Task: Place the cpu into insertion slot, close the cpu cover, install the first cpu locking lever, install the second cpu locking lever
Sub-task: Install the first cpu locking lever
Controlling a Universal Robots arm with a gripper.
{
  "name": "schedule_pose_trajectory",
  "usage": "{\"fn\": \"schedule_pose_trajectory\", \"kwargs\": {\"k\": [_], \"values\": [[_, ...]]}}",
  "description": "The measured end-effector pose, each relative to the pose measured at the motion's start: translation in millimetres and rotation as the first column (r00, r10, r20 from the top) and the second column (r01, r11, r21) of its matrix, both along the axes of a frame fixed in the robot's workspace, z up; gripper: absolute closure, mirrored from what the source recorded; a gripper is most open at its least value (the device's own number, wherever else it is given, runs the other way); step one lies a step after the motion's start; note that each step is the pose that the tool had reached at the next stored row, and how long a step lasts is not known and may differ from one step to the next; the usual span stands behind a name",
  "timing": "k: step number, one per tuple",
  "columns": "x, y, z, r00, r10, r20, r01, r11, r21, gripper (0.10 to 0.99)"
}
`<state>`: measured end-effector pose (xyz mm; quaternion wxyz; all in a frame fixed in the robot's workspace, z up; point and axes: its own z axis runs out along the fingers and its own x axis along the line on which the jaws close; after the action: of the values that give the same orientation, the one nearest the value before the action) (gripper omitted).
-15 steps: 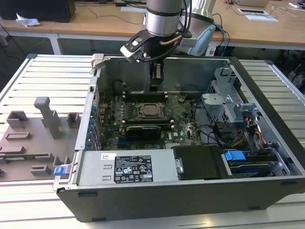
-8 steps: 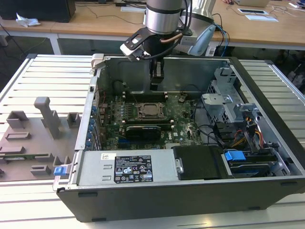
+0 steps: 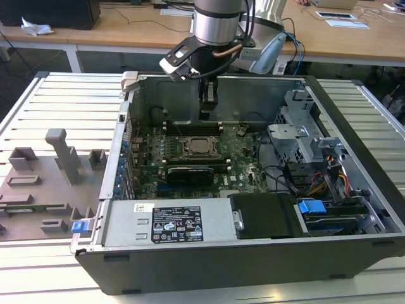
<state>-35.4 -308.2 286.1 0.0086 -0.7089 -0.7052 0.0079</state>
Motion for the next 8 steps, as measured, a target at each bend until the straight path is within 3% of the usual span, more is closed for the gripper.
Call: {"fn": "schedule_pose_trajectory", "kwargs": {"k": [4,5,6,8], "values": [[0.0,0.0,0.1,0.9994,0.033,-0.0002,-0.033,0.9994,0.0,0.984],[0.0,0.0,0.0,0.9979,0.064,0.0,-0.064,0.9979,0.0,0.984],[0.0,0.0,0.1,0.9949,0.1,-0.0001,-0.1,0.9949,0.0,0.984],[0.0,0.0,0.0,0.9829,0.184,0.0,-0.184,0.9829,0.0,0.984]]}}
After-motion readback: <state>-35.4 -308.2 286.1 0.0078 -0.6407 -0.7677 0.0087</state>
